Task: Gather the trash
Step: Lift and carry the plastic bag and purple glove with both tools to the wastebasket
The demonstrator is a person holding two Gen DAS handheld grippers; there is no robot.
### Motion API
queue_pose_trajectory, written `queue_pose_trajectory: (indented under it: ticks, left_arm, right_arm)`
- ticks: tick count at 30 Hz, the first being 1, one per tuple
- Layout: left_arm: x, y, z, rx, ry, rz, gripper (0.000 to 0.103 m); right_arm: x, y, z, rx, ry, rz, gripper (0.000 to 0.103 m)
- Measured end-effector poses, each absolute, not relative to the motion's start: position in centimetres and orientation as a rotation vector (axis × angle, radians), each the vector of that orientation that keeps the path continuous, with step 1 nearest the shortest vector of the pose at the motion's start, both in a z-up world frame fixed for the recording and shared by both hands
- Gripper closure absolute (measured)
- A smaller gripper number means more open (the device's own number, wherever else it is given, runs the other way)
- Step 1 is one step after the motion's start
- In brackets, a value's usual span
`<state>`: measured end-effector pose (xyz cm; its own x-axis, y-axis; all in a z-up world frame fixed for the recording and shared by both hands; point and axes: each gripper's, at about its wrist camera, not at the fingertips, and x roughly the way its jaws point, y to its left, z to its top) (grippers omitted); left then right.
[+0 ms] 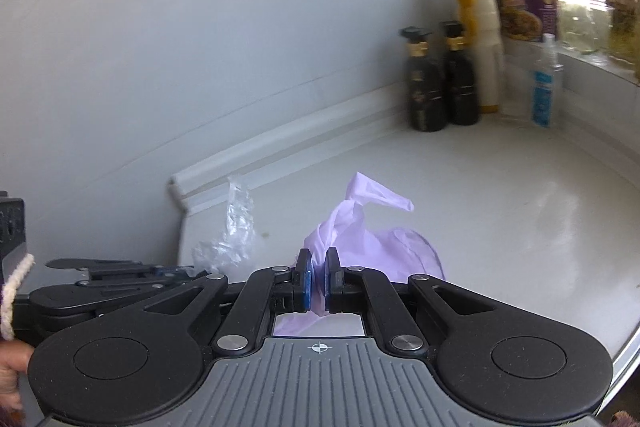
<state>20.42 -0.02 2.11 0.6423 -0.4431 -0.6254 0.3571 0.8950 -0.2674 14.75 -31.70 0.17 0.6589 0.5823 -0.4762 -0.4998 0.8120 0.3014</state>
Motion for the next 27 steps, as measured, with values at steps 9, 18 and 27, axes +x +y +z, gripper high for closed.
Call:
queue_pose_trajectory:
  ticks: [9,18,27]
  left_arm:
    - [16.9,5.3,1.8,-0.215,0.713,-0.444,0.1]
    - [14.0,9.7,0.4,-0.243,0.708,-0.397,0.1]
    - [12.0,13.4,-3.1,-0.31,0.733,-0.329,0.1]
  right_arm:
    - [10.7,-29.4,0.5,0.157,0.562,0.731,0.099]
    - [8.5,-25.9,-0.3,0.139,0.575,0.828,0.099]
    - [5.9,-21.8,-1.0,0.119,0.583,0.947,0.099]
